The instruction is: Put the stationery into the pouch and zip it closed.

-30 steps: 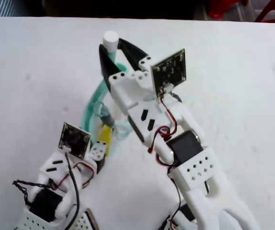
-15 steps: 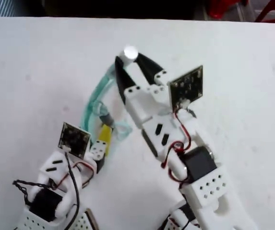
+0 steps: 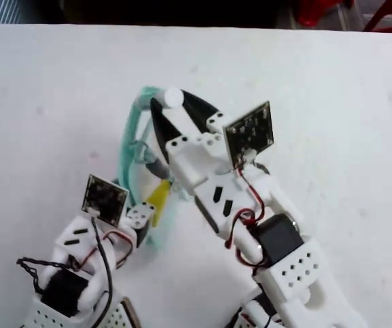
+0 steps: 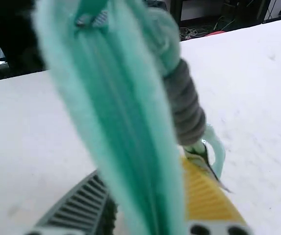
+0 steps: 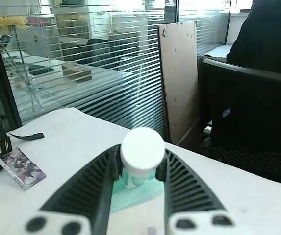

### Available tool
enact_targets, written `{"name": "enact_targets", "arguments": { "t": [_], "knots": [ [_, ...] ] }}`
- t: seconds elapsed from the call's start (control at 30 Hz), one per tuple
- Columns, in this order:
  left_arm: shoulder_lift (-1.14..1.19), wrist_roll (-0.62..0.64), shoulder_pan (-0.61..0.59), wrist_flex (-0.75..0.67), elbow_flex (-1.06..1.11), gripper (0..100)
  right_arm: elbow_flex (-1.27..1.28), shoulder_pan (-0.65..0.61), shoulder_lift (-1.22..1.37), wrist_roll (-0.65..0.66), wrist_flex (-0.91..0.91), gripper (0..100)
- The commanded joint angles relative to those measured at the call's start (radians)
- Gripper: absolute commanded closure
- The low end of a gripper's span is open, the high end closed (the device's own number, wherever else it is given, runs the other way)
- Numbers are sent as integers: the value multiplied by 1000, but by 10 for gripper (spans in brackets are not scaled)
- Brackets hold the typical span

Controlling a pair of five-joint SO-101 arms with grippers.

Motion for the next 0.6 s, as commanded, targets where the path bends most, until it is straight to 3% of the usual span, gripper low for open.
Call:
{"name": "enact_targets", "arguments": {
  "t": [0.0, 0.37, 0.57],
  "knots": [
    [-16, 12, 1, 5, -69, 824, -87, 35, 58, 6, 74, 981],
    [-16, 8, 1, 5, -68, 827, -413, 41, 157, 12, 450, 981],
    [-16, 5, 1, 5, -66, 827, -634, -42, 325, 12, 667, 981]
  ]
}}
